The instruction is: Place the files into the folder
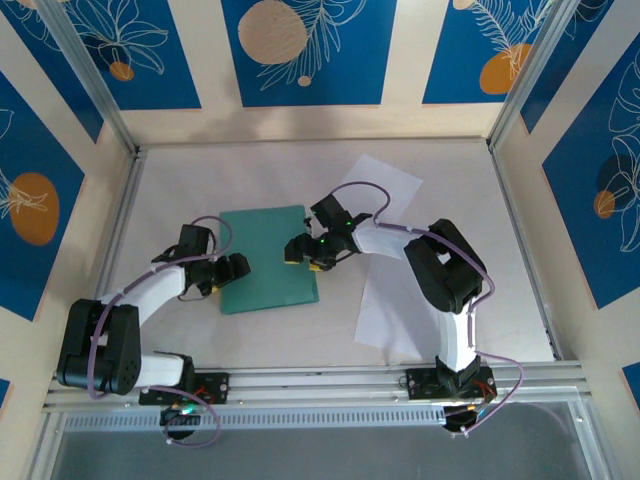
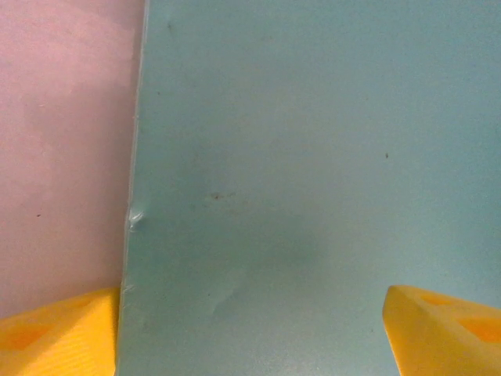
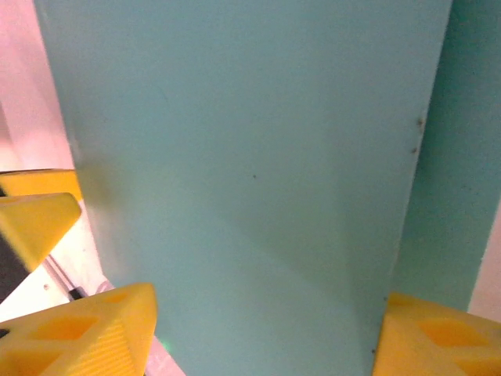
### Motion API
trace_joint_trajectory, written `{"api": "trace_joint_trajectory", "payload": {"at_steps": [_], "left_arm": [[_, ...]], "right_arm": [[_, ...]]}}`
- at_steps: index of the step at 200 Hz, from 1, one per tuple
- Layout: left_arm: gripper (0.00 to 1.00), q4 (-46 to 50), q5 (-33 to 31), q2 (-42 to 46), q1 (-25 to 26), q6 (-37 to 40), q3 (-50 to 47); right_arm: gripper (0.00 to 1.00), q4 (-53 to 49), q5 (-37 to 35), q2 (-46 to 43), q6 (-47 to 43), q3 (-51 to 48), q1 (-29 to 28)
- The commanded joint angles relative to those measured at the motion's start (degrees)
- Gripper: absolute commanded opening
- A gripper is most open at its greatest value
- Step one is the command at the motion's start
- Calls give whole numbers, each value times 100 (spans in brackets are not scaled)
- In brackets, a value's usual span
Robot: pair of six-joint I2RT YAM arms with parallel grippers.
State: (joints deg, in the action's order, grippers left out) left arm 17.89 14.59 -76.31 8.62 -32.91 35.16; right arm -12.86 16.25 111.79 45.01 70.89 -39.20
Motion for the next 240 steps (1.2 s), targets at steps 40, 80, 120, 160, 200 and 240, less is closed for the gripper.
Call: {"api": "trace_joint_trajectory", "payload": {"at_steps": [40, 80, 120, 160, 200, 240], "left_arm": [[84, -64, 334, 162, -10, -102, -64], [84, -31, 451, 308, -10, -105, -73], [84, -45, 753, 489, 3, -43, -95], [89, 256, 616, 964, 9, 146, -55], [95, 936, -201, 1847, 144, 550, 215], [96, 1032, -649, 2742, 686, 813, 377]], "right_arm": [[63, 504, 575, -509, 198, -183, -26], [35, 541, 572, -703, 183, -235, -26], [3, 302, 483, -904, 61, -124, -26], [0, -188, 150, -1179, -97, 86, -61], [0, -727, -177, -1454, -61, 323, -70], [0, -1198, -430, -1598, 72, 640, -113]]}}
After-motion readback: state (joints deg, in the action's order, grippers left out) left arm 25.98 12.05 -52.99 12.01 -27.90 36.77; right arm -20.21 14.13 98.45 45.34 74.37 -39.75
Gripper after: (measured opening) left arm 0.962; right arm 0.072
